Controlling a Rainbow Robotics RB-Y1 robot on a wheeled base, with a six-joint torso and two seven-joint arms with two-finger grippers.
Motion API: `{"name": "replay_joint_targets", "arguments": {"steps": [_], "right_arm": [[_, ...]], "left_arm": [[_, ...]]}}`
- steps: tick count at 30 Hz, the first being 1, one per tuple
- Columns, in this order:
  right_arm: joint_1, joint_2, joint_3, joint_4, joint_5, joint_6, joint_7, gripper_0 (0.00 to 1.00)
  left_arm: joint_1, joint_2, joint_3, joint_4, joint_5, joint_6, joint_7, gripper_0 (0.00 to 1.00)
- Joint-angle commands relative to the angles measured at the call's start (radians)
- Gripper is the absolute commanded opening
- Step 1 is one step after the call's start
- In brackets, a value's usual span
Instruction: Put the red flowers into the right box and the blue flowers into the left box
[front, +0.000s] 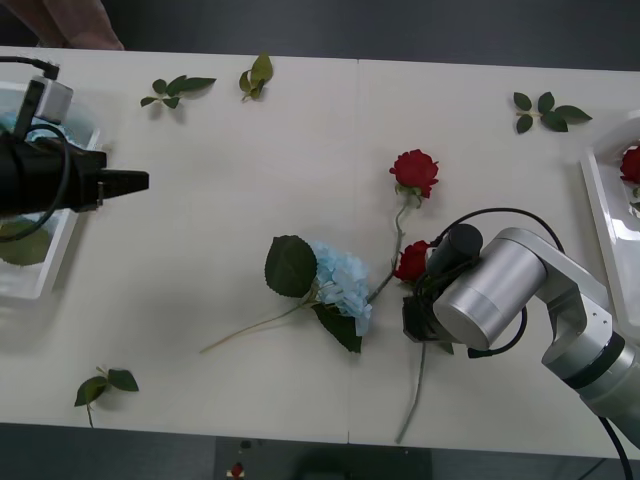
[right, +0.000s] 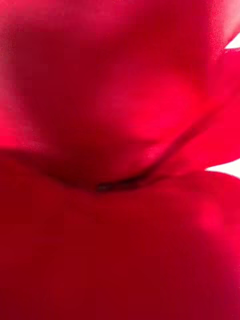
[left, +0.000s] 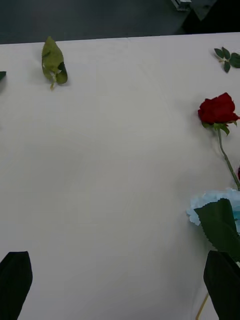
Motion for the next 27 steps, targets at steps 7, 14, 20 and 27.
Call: {"name": "replay_joint_targets", "arguments": {"steps": [7,14,20,27], "right_arm": [[-0.006,-0.005,-0.018,-0.024,0.008,-0.003,0.024,0.00],[-0.004,-0.063,-0.081,-0.119,-0.019,0.036,0.013,0.00],[-0.006,-0.126,-0.239,-0.219,-0.110,0.160,0.022,0.00],[-0.006,-0.178,-0.503,-0.259,-0.226,0.306,0.053,0.00]], "left_arm": [[-0.104,-0.108,-0.121,-0.038,-0.190,0.010,0.070,1.00],[-0.150,-0.158,-0.176,-0.062,-0.328,0.149,0.206,1.00],[-0.173,-0.151,-0.279,-0.093,-0.356,0.155,0.291,1.00],[-0.199,-0.150,-0.386,-0.108,-0.414,0.154,0.300,1.00]]}}
